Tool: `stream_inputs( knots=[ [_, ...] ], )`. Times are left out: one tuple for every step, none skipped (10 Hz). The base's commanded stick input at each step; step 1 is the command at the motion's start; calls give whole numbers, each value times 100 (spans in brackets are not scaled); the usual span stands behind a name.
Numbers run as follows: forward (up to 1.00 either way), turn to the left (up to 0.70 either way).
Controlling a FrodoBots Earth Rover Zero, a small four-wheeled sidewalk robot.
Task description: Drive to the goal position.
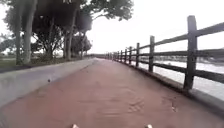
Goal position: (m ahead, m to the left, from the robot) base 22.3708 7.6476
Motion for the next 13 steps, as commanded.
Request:
stream_inputs(
  knots=[
    [100, 0],
    [100, 0],
    [100, 0],
    [100, 0],
    [100, 0],
    [100, 0],
    [100, 0],
    [100, -22],
    [100, -40],
    [100, -40],
    [100, -25],
    [100, 0],
    [100, 0]
  ],
)
